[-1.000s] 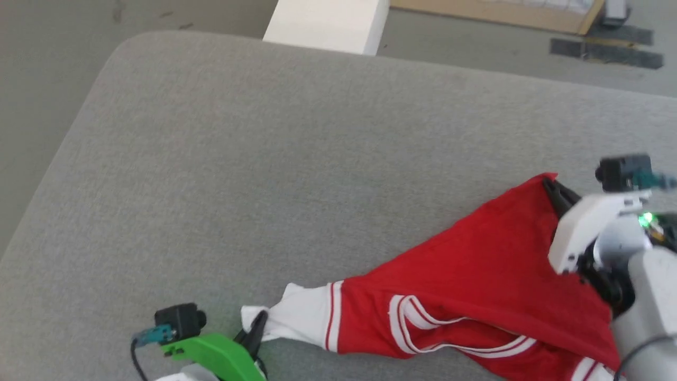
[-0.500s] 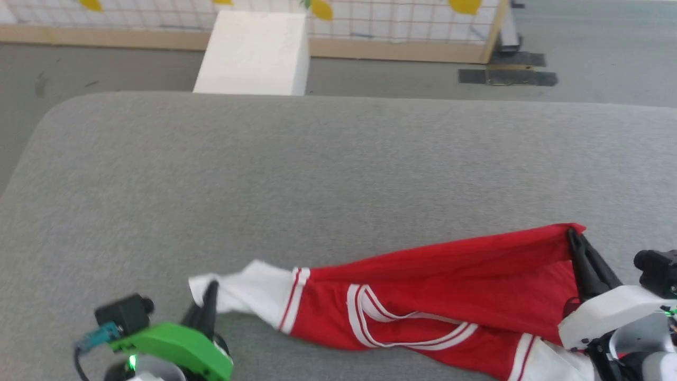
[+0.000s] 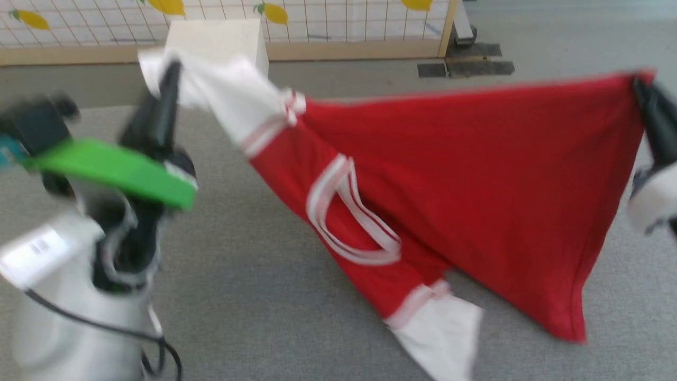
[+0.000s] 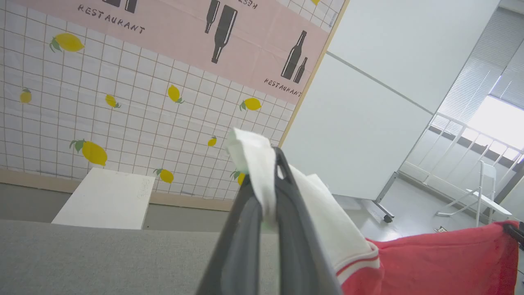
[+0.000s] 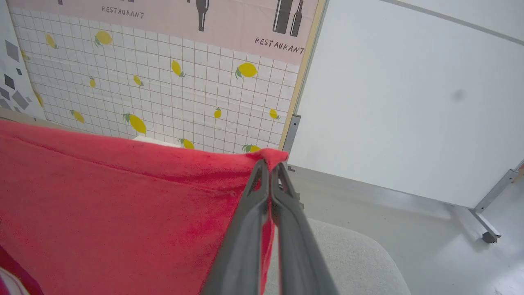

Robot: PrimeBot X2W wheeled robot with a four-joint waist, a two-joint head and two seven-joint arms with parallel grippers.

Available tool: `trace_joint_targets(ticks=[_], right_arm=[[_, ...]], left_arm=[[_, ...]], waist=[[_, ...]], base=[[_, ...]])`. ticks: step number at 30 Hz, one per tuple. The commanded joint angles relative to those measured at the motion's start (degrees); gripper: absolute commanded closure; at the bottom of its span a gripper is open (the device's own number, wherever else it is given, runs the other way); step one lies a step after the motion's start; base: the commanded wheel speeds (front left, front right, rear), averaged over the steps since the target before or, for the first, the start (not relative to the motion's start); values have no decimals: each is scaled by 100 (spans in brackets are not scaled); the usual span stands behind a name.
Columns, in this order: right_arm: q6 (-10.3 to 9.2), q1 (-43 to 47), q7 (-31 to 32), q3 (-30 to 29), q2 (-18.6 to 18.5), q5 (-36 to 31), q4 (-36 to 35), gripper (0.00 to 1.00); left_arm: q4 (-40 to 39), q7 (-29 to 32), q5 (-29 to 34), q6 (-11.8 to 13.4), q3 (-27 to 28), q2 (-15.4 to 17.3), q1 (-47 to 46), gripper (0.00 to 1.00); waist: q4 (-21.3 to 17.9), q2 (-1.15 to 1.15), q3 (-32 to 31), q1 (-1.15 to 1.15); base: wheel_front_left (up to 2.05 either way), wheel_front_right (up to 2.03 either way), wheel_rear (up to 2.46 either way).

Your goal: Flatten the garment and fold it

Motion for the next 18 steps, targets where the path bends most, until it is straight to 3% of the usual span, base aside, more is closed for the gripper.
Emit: trace_joint_targets(ticks=[1,5,9,18], right_arm=[[-9,-369,138,89,-120,3,-9,100],[-9,-1449,515,380,-457,14,244,100],[-9,-2634,646,637,-545,4,783,100],[-9,-5110,162,996,-232,-632,2288,100]], left_arm=[[24,62,-58,-30,60,80,-412,100],[284,237,-150,31,166,122,-1537,100],[672,358,-271,122,334,169,-2651,100],[1687,-3,-35,251,591,391,-4865,100]], waist=[[-73,0,211,0],[-136,0,579,0],[-229,0,1043,0],[-383,0,2026,0]], base=[[0,0,0],[0,0,0],[0,0,0],[0,0,0]])
